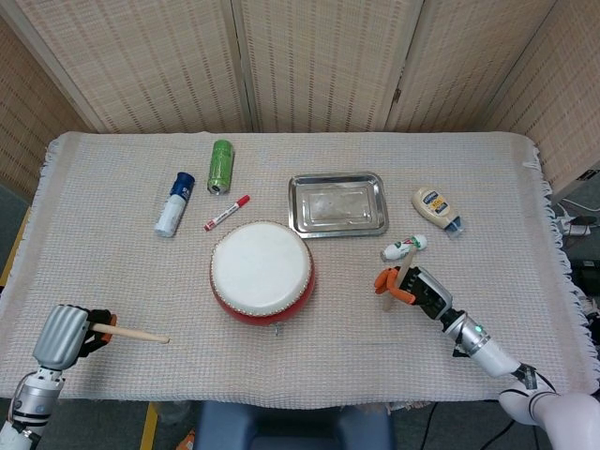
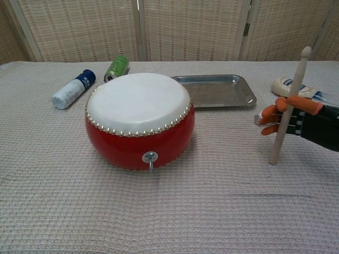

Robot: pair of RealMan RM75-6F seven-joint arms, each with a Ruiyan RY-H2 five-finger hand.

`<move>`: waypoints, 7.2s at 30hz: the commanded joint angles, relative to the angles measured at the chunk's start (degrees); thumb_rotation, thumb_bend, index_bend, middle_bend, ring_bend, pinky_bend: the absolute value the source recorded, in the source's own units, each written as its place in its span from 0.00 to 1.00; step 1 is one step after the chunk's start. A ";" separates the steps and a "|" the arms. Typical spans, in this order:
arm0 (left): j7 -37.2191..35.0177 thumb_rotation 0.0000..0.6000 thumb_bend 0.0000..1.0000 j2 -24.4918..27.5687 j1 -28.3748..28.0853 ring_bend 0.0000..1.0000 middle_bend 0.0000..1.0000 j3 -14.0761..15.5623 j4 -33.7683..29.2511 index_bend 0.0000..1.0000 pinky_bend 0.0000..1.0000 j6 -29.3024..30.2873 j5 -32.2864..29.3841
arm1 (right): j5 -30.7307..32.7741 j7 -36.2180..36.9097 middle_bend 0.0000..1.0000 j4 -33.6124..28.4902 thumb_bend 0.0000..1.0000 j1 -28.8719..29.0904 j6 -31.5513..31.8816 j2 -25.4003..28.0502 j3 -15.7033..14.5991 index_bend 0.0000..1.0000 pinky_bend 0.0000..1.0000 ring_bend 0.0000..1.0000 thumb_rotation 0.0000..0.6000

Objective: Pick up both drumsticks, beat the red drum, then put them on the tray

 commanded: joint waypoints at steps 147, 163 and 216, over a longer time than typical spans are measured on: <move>44.67 1.00 0.57 -6.45 -28.83 1.00 1.00 -11.01 -11.84 0.93 1.00 -27.41 -33.12 | 59.34 -149.66 1.00 -54.82 0.86 37.35 -25.12 21.92 16.72 1.00 1.00 1.00 1.00; 39.17 1.00 0.57 0.34 -27.09 1.00 1.00 -13.66 -20.28 0.93 1.00 -24.02 -31.60 | 68.96 -159.66 1.00 -41.74 0.86 41.29 -29.39 12.11 10.76 1.00 1.00 1.00 1.00; 40.70 1.00 0.57 -2.04 -28.73 1.00 1.00 -13.26 -19.30 0.93 1.00 -23.53 -33.44 | 59.82 -151.37 1.00 -46.31 0.86 37.22 -27.32 15.66 15.55 1.00 1.00 1.00 1.00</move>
